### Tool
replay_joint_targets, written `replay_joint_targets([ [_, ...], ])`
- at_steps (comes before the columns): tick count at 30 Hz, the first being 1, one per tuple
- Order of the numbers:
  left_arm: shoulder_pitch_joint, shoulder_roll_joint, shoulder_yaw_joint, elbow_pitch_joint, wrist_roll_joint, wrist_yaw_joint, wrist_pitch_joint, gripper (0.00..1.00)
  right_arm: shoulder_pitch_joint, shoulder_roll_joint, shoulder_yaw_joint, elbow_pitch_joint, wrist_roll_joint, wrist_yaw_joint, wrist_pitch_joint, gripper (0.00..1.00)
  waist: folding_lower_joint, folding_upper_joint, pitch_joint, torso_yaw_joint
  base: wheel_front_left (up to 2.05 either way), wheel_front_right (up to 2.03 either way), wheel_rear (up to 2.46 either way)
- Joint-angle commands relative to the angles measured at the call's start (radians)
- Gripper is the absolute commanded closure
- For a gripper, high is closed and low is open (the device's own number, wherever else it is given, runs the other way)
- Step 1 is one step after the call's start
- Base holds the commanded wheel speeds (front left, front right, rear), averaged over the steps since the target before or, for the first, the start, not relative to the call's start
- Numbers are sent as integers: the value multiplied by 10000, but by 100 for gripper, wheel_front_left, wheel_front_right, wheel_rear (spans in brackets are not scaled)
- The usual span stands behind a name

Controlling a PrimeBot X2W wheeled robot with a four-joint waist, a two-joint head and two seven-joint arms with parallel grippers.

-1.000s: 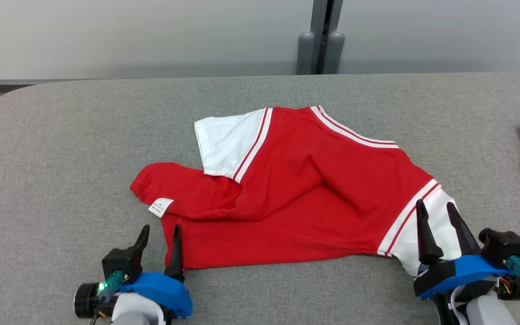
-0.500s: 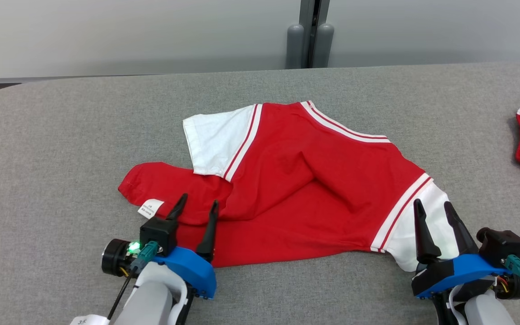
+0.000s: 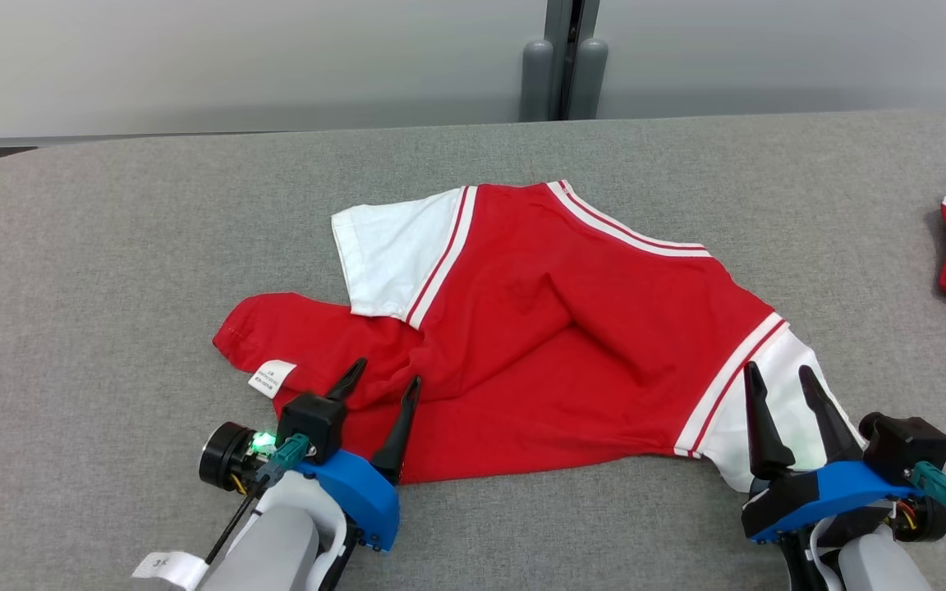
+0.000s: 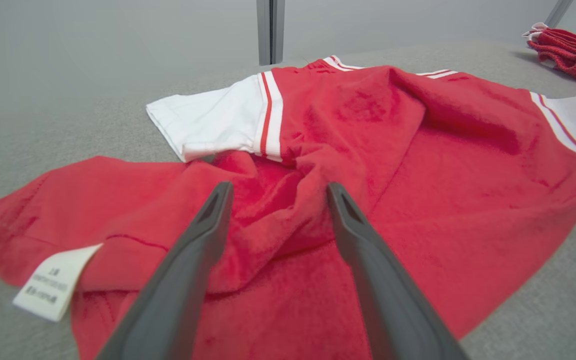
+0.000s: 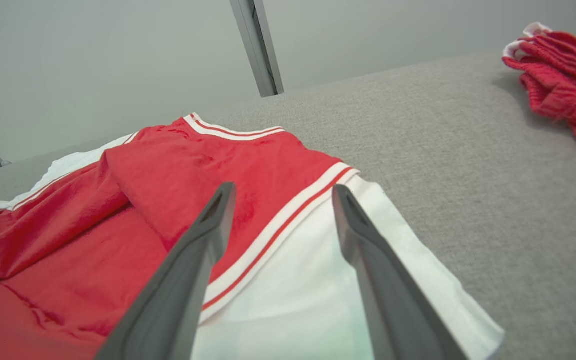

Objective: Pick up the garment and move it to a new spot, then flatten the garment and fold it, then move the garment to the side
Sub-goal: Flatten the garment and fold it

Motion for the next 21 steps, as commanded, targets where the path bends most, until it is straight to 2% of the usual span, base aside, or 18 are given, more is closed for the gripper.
replay_joint_targets([
  [1,-255,-17,-14,140,9,10,-27,0,-127,-16,36,-31,15,0,-33,0,0,0,27,-34,0,0,0],
  [3,-463,-2,-102,407,62,6,20,100,-164,-16,91,-37,16,0,-33,0,0,0,99,-98,0,0,0],
  [7,-1056,91,-287,728,-51,-8,142,100,-201,-16,141,-64,41,0,-32,0,0,0,264,-219,0,0,0],
  [13,-2655,661,-197,604,-148,-14,142,100,-439,-16,204,-140,110,0,-32,0,0,0,603,-369,0,0,0],
  [19,-4810,1755,-1064,567,-435,-17,660,100,-752,-16,513,-223,332,0,-32,0,0,0,1052,-747,0,0,0],
  [20,-5106,1901,-1154,612,-630,-16,686,85,-807,-16,581,-251,379,2,-33,0,0,0,1129,-816,0,0,0],
  [21,-5342,2024,-1158,740,-852,-15,733,49,-846,-16,619,-261,450,2,-32,0,0,0,1208,-871,0,0,0],
])
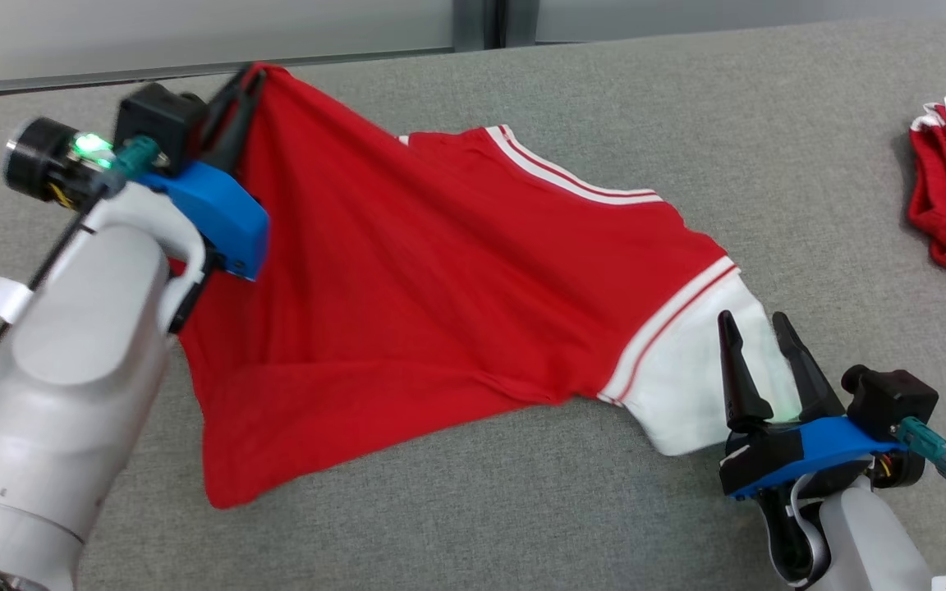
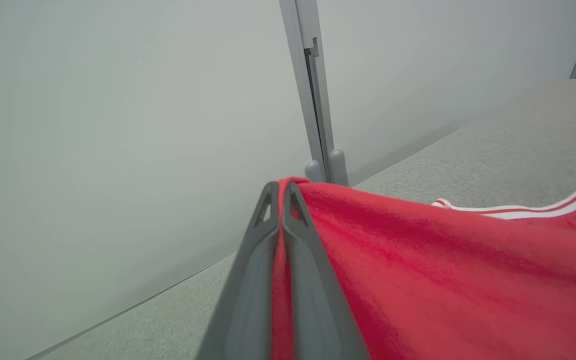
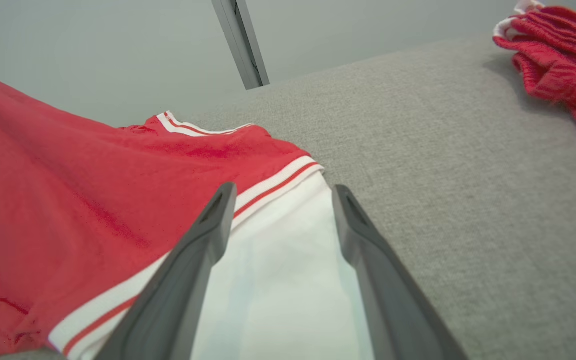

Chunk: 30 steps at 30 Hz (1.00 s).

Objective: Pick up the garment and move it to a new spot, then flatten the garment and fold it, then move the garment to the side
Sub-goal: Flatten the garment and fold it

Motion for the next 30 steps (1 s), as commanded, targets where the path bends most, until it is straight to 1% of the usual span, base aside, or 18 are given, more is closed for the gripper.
replay_joint_targets([
  [1,-130,144,-5,111,32,-9,28,0,-105,-16,19,-46,84,0,-33,0,-1,0,37,-18,0,0,0],
  [3,-415,215,164,435,-187,22,-74,0,-127,-16,90,-41,199,0,-33,0,-1,0,123,-100,0,0,0],
  [5,-488,204,408,685,-325,295,-327,0,-113,-16,100,-36,255,2,-33,0,-1,0,163,-120,0,0,0],
  [9,177,-130,619,1077,-629,518,-567,0,-4,-16,-30,16,205,0,-33,0,-1,0,152,2,0,0,0],
  [12,809,-520,850,1134,-962,620,-717,0,56,-13,-136,48,76,0,-32,0,-1,0,78,203,0,0,0],
  [16,1823,-1042,1249,1004,-1438,725,-786,0,82,-16,-163,70,-47,0,-33,0,-1,0,-74,453,0,0,0],
  [19,2555,-1332,1703,487,-1658,897,-794,0,101,-16,-182,105,-135,0,-32,0,-1,0,-226,615,0,0,0],
  [21,3132,-1518,1900,225,-1682,925,-790,0,139,-18,-179,130,-163,0,-32,0,-1,0,-329,692,0,0,0],
  [23,3483,-1612,2056,43,-1685,948,-793,0,197,-16,-167,151,-202,0,-32,0,-1,0,-428,744,0,0,0],
  [28,4306,-1790,2503,-229,-1531,1253,-794,0,293,-16,-164,202,-239,0,-32,0,-1,0,-638,798,0,0,0],
  [30,4540,-1826,2577,-250,-1437,1289,-795,0,392,-18,-184,222,-250,0,-32,0,-1,0,-720,811,0,0,0],
])
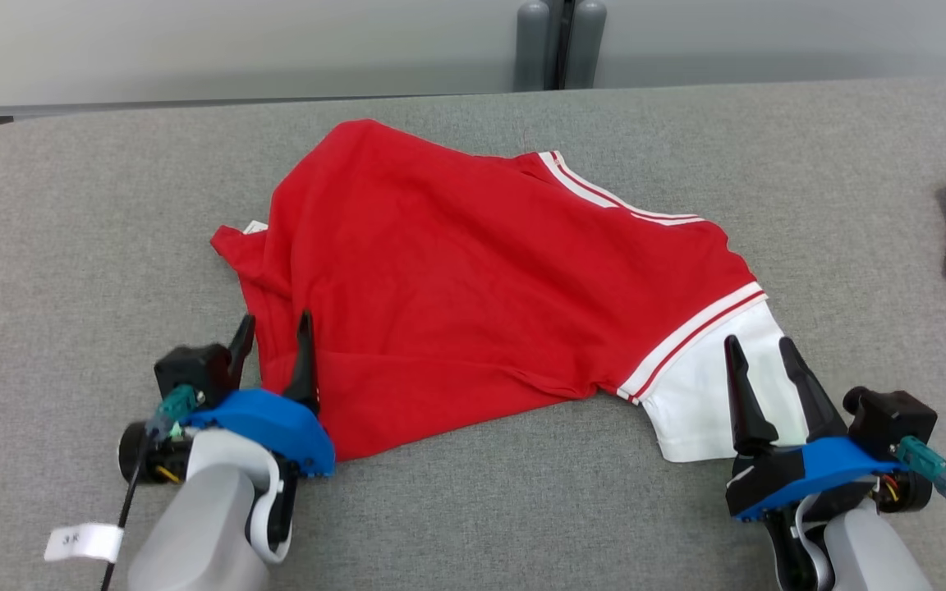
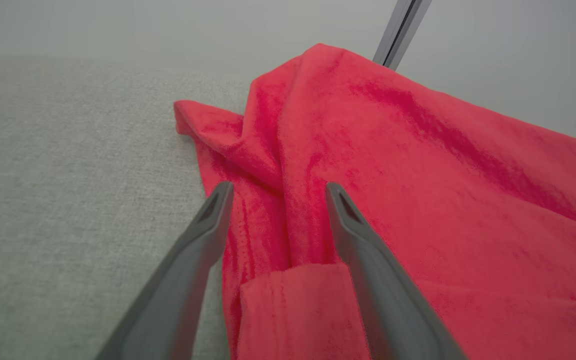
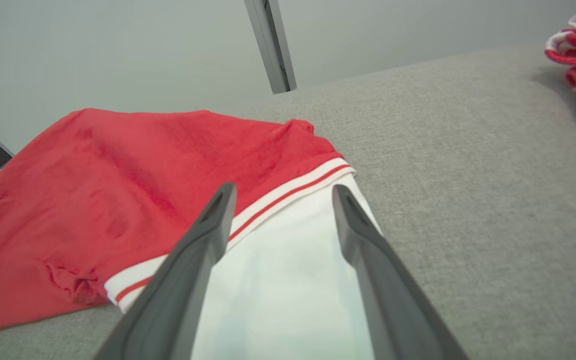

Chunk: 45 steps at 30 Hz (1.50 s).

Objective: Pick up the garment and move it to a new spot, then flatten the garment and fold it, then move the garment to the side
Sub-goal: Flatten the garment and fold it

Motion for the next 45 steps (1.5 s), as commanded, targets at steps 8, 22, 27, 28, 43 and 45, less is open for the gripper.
replay_joint_targets([
  [8,831,-279,335,79,78,-53,-46,0,379,-16,-70,102,-86,2,-32,0,0,0,-353,24,0,0,0],
  [22,1299,-600,613,117,230,-388,-45,0,485,-16,-57,101,-78,2,-32,0,0,0,-542,114,0,0,0],
  [27,1361,-631,609,100,398,-573,-45,53,464,-16,-36,97,-78,2,-32,0,0,0,-556,135,0,0,0],
  [28,1337,-636,628,76,422,-615,-45,62,462,-16,-36,110,-85,2,-32,0,0,0,-564,139,0,0,0],
  [43,2024,-706,967,-1654,1231,-1135,-45,100,824,-16,-112,468,-95,2,-32,0,0,0,-1385,338,0,0,0],
  [45,2196,-710,989,-1913,1305,-1198,-45,100,889,-16,-134,539,-78,2,-32,0,0,0,-1604,379,0,0,0],
])
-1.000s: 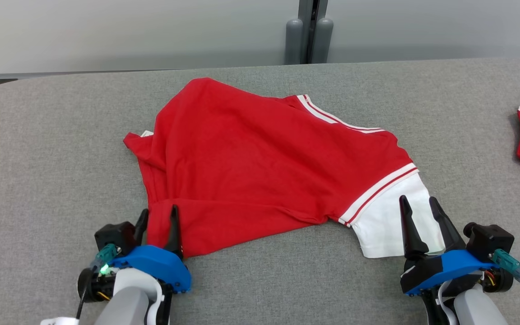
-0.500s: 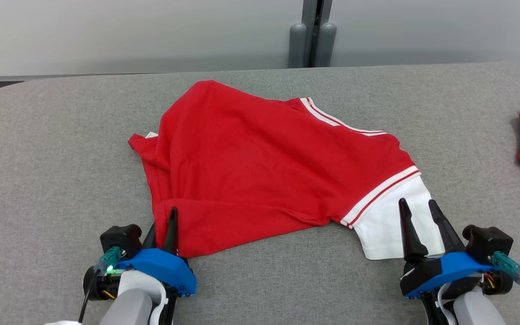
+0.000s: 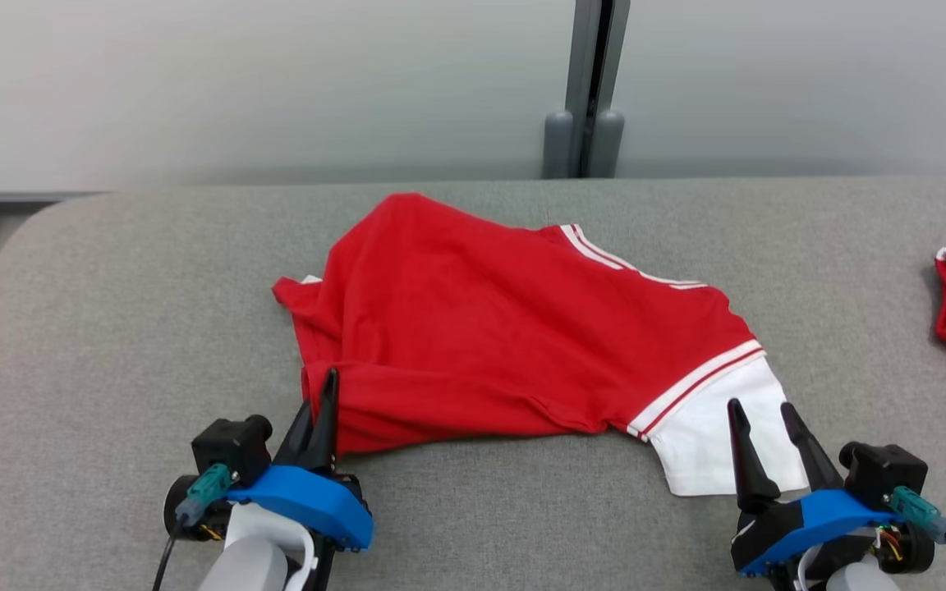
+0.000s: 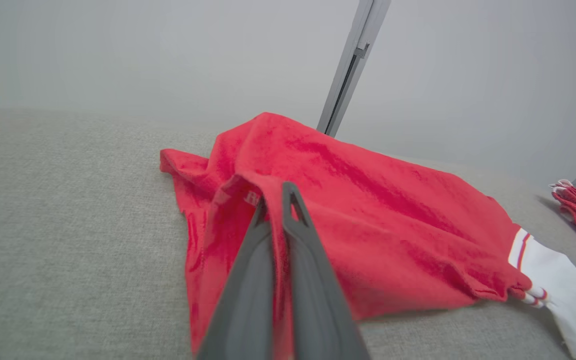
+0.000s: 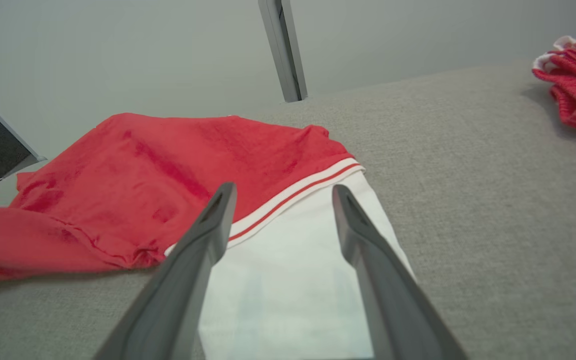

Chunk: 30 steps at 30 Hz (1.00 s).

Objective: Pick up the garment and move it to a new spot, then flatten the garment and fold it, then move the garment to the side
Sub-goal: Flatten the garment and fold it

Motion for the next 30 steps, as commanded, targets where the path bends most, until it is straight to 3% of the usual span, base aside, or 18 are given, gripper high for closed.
replay_joint_targets([
  [1,241,26,-24,-128,63,-70,-46,100,182,-14,-8,56,25,2,-32,0,0,-1,-210,-26,0,0,0],
  [11,1592,419,-1421,-808,-369,-124,-38,100,839,-19,-180,288,103,2,-33,0,0,-1,-1305,212,0,0,0],
  [12,1787,505,-1562,-750,-476,-125,-36,94,897,-18,-207,293,97,4,-33,0,0,-1,-1374,242,0,0,0],
  [14,2148,652,-1746,-566,-654,-126,-36,72,982,-16,-271,290,77,2,-32,0,0,-1,-1473,282,0,0,0],
  [15,2322,718,-1738,-440,-740,-126,-38,51,1011,-18,-306,280,57,4,-32,0,0,-1,-1502,294,0,0,0],
  [16,2472,788,-1696,-268,-782,-127,-38,0,1039,-18,-336,264,45,2,-32,0,0,-1,-1525,307,0,0,0],
  [22,2894,841,-879,81,-713,470,-38,0,1004,-18,-461,88,-43,2,-33,0,0,-1,-1588,361,0,0,0],
  [30,2494,604,160,-763,283,1372,-38,0,845,-16,-498,-659,-835,4,-33,0,0,-1,-1573,201,0,0,0],
])
